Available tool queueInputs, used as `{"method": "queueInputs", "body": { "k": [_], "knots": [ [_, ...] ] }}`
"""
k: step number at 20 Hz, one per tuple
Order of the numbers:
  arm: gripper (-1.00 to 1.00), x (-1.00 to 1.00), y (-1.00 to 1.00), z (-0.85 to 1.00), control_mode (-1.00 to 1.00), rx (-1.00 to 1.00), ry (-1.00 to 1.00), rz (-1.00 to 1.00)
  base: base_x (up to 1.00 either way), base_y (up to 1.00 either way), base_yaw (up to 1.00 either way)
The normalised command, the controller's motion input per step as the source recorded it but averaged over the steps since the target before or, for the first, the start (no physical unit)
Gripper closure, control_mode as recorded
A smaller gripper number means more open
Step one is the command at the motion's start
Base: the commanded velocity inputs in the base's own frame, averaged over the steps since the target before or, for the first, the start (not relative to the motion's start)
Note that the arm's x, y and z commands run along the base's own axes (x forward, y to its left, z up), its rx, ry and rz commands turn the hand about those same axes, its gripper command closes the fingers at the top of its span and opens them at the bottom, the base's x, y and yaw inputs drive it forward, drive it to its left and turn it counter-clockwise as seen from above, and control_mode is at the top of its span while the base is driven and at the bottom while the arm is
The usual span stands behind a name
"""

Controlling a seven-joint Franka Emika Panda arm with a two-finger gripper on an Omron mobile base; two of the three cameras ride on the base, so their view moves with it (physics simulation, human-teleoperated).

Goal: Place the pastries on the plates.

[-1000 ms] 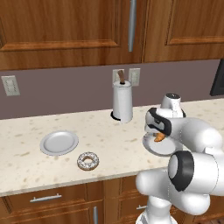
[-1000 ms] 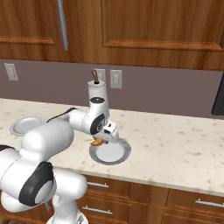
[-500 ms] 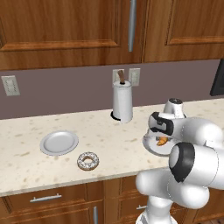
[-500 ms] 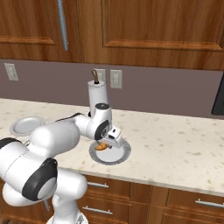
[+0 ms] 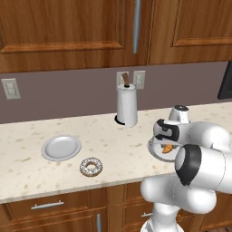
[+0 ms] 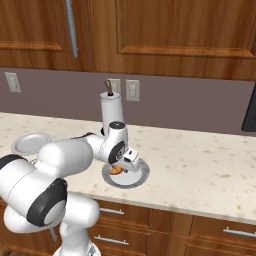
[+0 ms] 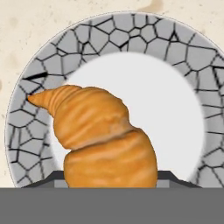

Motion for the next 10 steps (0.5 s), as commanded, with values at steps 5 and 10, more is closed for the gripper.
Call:
{"method": "queueInputs", "body": {
  "k": [5,10],
  "knots": [
    [-1.00,0.00,0.00,0.02,-1.00,0.00,0.10,0.00,0.00,0.00,0.00],
    [-1.00,-0.10,-0.07,0.06,-1.00,0.00,-0.01,0.01,0.00,0.00,0.00]
  ]
}}
